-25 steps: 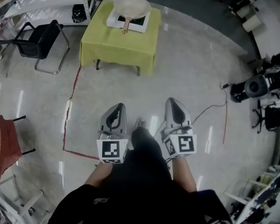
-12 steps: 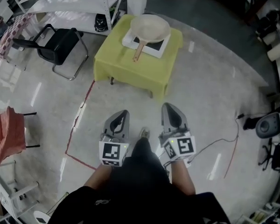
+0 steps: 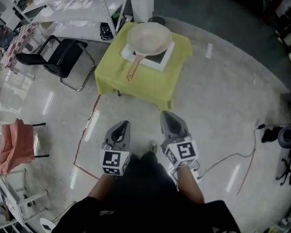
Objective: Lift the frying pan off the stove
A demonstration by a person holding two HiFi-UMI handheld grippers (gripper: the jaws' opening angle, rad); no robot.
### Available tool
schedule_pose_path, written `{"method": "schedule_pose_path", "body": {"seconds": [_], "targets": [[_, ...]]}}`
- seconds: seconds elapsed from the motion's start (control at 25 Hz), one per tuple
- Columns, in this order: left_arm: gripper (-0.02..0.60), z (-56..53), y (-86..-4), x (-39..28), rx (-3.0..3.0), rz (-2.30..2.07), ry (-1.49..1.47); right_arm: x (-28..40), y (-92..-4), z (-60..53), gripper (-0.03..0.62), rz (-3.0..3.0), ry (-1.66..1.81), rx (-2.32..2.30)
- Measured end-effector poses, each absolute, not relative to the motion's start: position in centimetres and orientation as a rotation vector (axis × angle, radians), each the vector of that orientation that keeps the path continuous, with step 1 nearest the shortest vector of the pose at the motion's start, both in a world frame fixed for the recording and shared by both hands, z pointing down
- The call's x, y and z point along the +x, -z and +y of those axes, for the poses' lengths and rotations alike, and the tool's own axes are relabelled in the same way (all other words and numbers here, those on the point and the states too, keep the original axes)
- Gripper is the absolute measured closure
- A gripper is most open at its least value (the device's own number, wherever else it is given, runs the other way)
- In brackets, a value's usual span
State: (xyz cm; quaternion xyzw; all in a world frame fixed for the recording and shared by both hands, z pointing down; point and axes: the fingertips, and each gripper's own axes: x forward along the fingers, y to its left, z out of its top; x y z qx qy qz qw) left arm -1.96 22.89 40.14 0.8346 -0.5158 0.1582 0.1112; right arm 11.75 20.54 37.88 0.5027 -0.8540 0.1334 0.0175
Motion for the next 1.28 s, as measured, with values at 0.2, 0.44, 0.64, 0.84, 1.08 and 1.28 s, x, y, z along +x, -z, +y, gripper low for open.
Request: {"method": "schedule_pose_path", "body": {"seconds": [0.2,0.44,0.64,0.84,1.08,1.28], "targets": [[0.537,20.7,-40.3,-0.4,2.448,-1.507,-0.472,12.5,-38.4,18.4,0.579,-2.645,-0.475,1.524],[0.537,17.3,-41.9,0.1,2.421,-1.489,-0.463,12.7,-40.3,15.4,0.579,-2.642,-0.522,1.503],[0.537,14.0,-42.7,-0.6,2.391,-1.491,-0.44,11.5,-40.8,12.2,0.579,-2.642,-0.528,1.447],[0.537,10.7,-43.8,-1.8,2.341,-1.479,-0.448,10.1,-41.5,8.0,0.579,-2.642,-0.552,1.402],[0.537,7.0,-46.6,-4.7,2.269,-1.461,-0.464,7.5,-44.8,3.8,0.579,-2.592,-0.662,1.35],[0.537,3.3,-48.3,-6.5,2.207,-1.398,-0.444,6.3,-46.8,-0.1,0.579,-2.538,-0.719,1.315]]}}
